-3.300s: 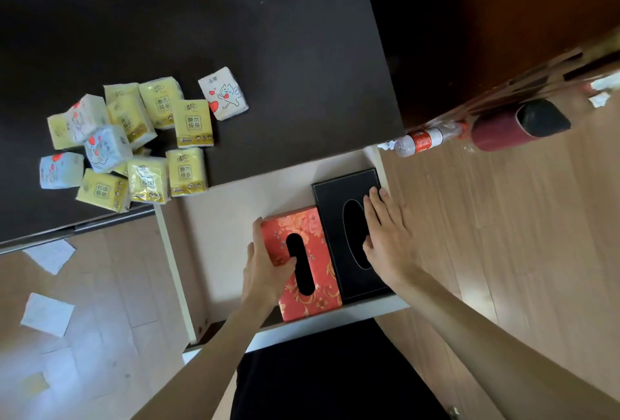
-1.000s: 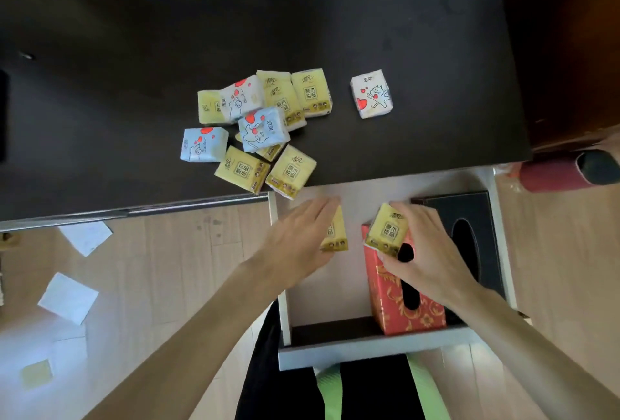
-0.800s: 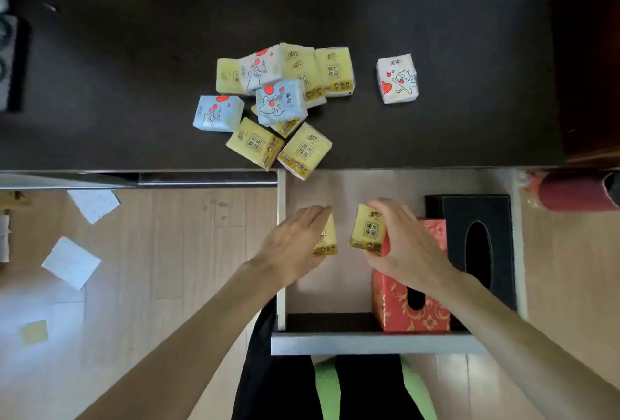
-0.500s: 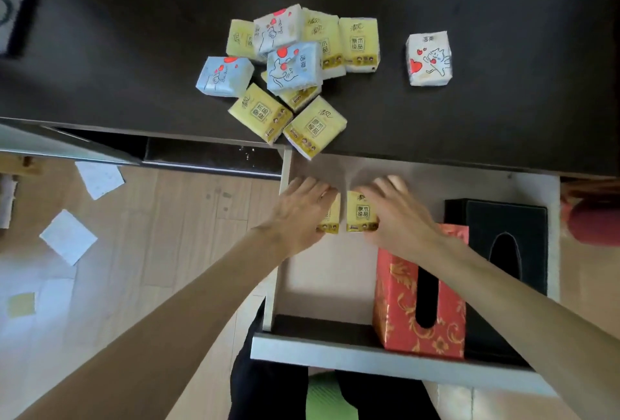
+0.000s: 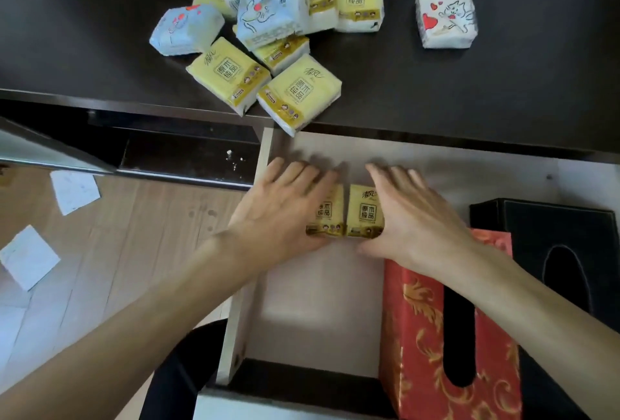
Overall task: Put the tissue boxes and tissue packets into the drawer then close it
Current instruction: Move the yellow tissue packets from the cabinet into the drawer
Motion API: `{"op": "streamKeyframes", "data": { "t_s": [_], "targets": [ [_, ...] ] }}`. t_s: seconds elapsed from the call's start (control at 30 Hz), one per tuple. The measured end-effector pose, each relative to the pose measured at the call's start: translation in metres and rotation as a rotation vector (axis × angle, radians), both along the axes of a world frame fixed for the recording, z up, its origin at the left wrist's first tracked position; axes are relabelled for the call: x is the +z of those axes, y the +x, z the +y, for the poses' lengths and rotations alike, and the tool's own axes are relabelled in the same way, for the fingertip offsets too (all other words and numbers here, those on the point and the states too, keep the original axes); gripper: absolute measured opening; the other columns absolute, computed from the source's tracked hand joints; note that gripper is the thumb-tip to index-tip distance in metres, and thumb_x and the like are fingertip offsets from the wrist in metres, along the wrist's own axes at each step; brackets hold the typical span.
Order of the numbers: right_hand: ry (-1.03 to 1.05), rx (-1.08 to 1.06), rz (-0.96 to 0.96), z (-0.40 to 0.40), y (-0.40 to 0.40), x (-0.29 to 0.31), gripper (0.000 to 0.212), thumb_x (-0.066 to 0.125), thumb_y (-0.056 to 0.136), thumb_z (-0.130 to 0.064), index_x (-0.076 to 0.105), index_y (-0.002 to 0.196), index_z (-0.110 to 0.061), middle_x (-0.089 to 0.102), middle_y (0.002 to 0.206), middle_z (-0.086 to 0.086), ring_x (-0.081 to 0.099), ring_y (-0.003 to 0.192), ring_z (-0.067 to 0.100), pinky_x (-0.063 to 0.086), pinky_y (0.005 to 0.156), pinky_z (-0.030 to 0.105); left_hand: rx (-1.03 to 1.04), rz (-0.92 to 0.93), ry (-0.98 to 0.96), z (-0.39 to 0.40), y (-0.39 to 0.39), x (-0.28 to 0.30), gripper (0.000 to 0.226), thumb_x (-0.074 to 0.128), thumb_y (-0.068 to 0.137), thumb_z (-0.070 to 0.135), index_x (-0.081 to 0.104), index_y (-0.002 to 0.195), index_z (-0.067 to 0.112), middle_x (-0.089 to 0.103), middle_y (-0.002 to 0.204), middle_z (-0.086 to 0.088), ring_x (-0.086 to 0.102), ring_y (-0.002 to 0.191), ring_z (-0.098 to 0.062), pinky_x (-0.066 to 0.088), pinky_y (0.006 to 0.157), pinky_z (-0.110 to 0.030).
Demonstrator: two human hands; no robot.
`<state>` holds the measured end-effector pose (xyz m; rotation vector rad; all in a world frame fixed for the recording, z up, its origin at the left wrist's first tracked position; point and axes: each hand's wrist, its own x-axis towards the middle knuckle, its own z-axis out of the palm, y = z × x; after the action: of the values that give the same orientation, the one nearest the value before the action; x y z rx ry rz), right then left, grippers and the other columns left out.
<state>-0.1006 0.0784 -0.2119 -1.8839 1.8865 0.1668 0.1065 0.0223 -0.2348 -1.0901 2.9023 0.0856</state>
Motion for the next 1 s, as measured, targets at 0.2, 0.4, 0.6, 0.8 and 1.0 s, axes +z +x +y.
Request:
{"op": "streamKeyframes", "data": {
  "t_s": [0.2,0.4,0.6,0.8,1.0],
  "targets": [
    [0.025,0.061,0.025,0.0,0.0,-0.002,0.106,0.082,0.068,-0.035,0.022,0.155,-0.026,0.035,0.146,-0.006,0.03,0.138,0.018,0.048,0.099,0.041,-0.02,-0.03,-0.065,0.003,0.001,-0.002,0.089,0.056,0.071,0.068,0.053,0.14,0.013,0.067,0.122,-0.004,0.061,0.112,-0.027,0.038,0.105,-0.041],
    [-0.11,0.103,0.123,0.002,0.001,-0.012,0.06,0.079,0.063,-0.038,0.054,0.118,-0.031,0.054,0.112,-0.006,0.056,0.109,0.023,0.04,0.066,0.036,-0.052,-0.076,-0.185,0.007,0.005,-0.012,0.081,0.051,0.072,0.066,0.045,0.14,0.024,0.064,0.122,0.004,0.061,0.111,-0.021,0.046,0.092,-0.037],
    [-0.183,0.025,0.058,0.005,0.003,-0.002,0.068,0.084,0.05,-0.035,0.064,0.115,-0.034,0.068,0.107,-0.007,0.064,0.094,0.022,0.051,0.069,0.033,0.004,-0.071,-0.114,0.017,-0.001,0.001,0.071,0.062,0.072,0.064,0.055,0.131,0.026,0.063,0.123,0.004,0.06,0.114,-0.022,0.052,0.085,-0.038],
    [-0.114,0.027,0.03,0.002,0.007,0.0,0.077,0.087,0.055,-0.03,0.06,0.126,-0.036,0.064,0.112,-0.01,0.062,0.099,0.019,0.049,0.072,0.032,0.004,-0.071,-0.05,0.013,-0.003,0.001,0.068,0.065,0.07,0.064,0.056,0.128,0.031,0.064,0.122,0.007,0.061,0.114,-0.02,0.053,0.088,-0.042],
    [-0.104,0.037,0.028,0.003,0.008,0.001,0.088,0.089,0.058,-0.028,0.054,0.139,-0.032,0.063,0.124,-0.008,0.062,0.107,0.02,0.055,0.087,0.037,0.008,-0.075,-0.028,0.014,-0.005,0.006,0.065,0.068,0.071,0.062,0.057,0.127,0.031,0.065,0.12,0.007,0.061,0.11,-0.02,0.054,0.085,-0.042]
  ]
}}
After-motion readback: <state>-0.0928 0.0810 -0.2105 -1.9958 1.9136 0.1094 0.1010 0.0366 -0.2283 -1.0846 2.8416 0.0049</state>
